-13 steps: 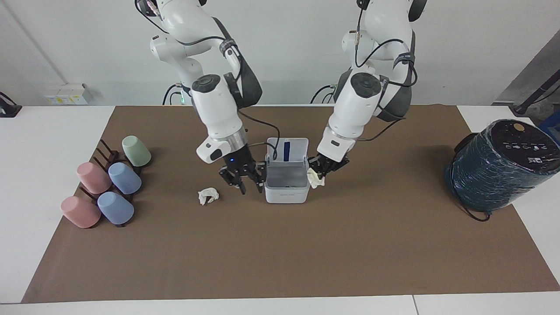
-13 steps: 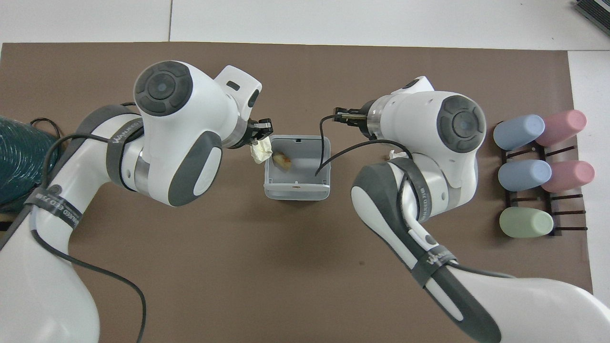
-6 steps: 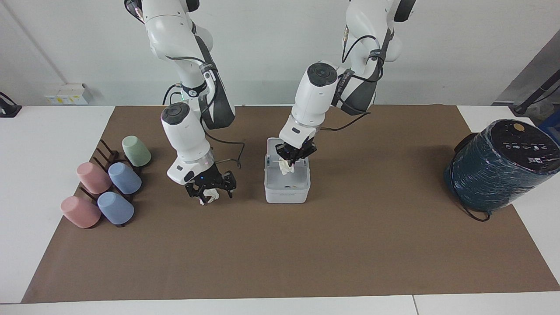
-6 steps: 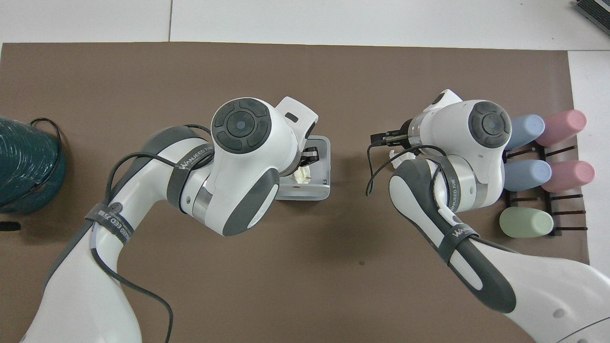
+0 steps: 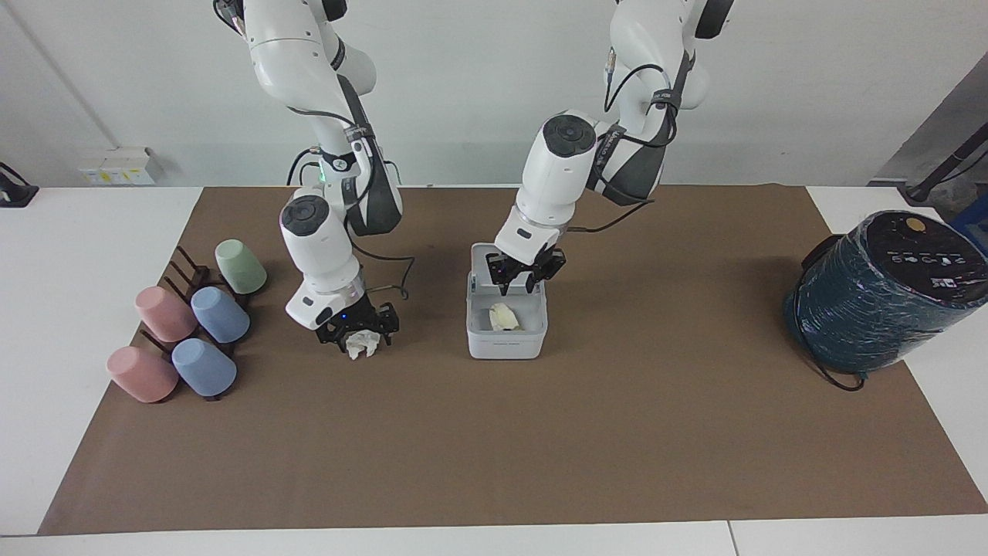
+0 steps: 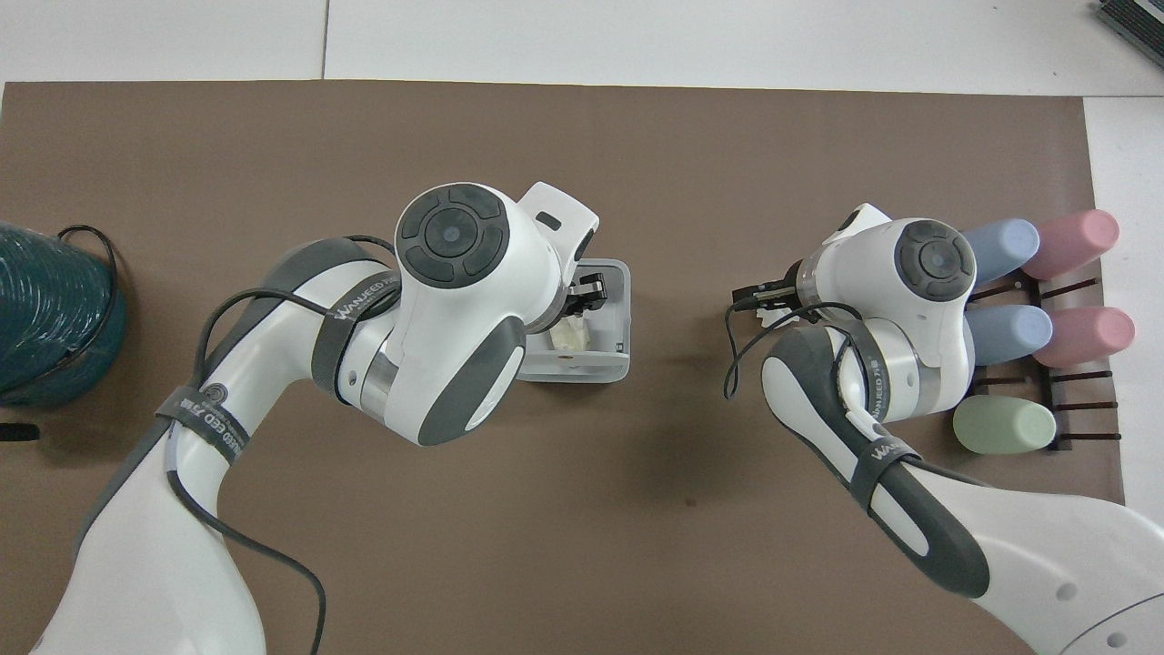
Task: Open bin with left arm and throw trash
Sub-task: 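Grasp the white paper with the right gripper while the left arm retracts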
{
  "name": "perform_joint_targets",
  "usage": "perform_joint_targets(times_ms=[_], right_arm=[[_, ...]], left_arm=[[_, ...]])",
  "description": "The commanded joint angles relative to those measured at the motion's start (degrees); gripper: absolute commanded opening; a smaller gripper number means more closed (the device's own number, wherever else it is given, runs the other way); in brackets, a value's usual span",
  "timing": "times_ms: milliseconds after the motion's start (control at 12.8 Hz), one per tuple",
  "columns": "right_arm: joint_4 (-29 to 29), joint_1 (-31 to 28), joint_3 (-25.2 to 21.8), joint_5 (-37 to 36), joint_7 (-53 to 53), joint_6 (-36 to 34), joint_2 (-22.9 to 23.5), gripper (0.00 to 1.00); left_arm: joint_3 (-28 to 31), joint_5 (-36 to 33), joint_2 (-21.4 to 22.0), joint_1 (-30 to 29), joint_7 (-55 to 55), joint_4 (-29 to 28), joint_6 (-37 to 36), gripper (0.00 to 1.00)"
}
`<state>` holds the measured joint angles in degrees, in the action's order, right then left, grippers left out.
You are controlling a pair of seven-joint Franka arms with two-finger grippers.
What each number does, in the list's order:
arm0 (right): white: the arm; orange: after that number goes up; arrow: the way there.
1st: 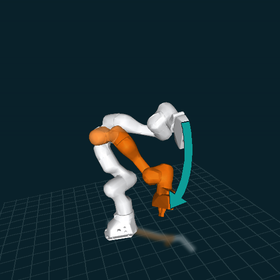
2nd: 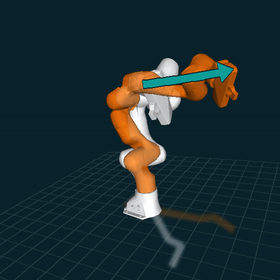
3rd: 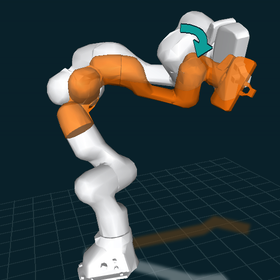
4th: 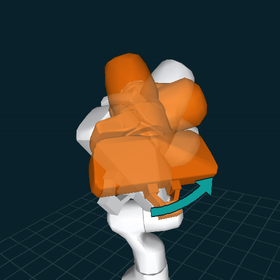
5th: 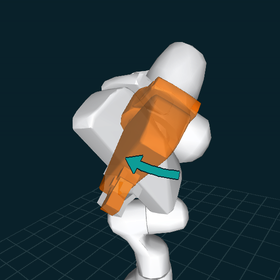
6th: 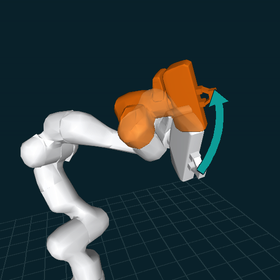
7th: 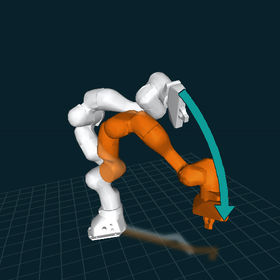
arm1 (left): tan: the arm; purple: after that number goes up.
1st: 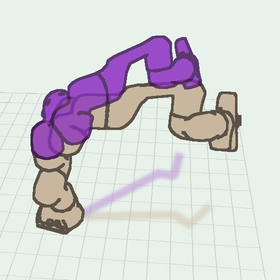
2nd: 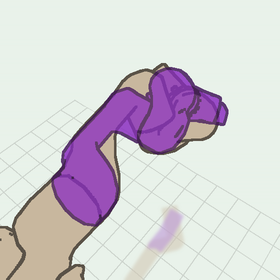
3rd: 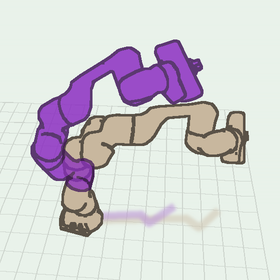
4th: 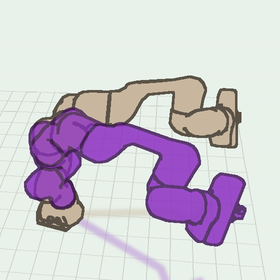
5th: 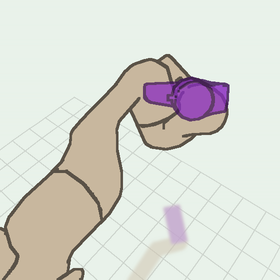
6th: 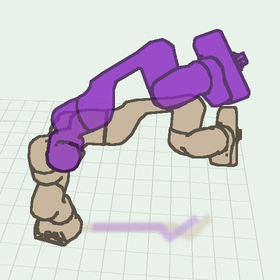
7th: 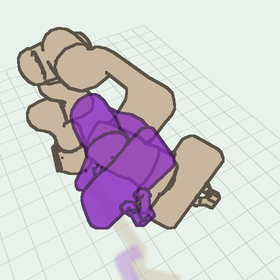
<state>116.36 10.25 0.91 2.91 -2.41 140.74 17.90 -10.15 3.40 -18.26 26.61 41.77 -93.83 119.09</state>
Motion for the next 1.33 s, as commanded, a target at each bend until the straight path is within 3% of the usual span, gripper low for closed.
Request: perform_joint_targets(times_ms=[0,78,156,312,546,936,1248], right_arm=[[2.9,-1.2,0.7,-1.1,1.2,0.7,-2.0,0.92],[2.9,-1.1,0.6,-1.1,1.2,0.7,-1.9,0.79],[2.9,-1.2,0.6,-1.2,1.4,0.2,-1.9,0.6],[2.6,-1.2,0.6,-1.2,1.1,-0.6,-1.9,0.02],[0.2,-1.6,0.8,-1.1,0.8,-4.0,-1.7,0.0],[-9.8,-1.2,0.9,-0.1,-2.2,-14.7,-2.2,0.0],[-17.2,0.2,2.7,2.4,-10.8,-16.2,-2.6,0.0]], left_arm=[[0.6,-0.5,0.1,-1.0,0.0,3.4,-4.2,0.78],[0.6,-0.7,0.0,-3.1,-0.2,5.6,-7.6,0.76],[0.6,-0.7,-0.1,-5.4,-0.6,8.3,-11.2,0.73],[0.7,-0.7,0.2,-10.1,-6.2,11.9,-18.0,0.71],[0.9,-4.0,0.4,-16.4,-16.9,15.6,-27.1,0.71],[0.7,-4.5,5.6,-26.1,-31.6,15.4,-31.9,0.71],[0.9,-4.3,12.9,-27.7,-34.6,7.2,-32.2,0.73]])
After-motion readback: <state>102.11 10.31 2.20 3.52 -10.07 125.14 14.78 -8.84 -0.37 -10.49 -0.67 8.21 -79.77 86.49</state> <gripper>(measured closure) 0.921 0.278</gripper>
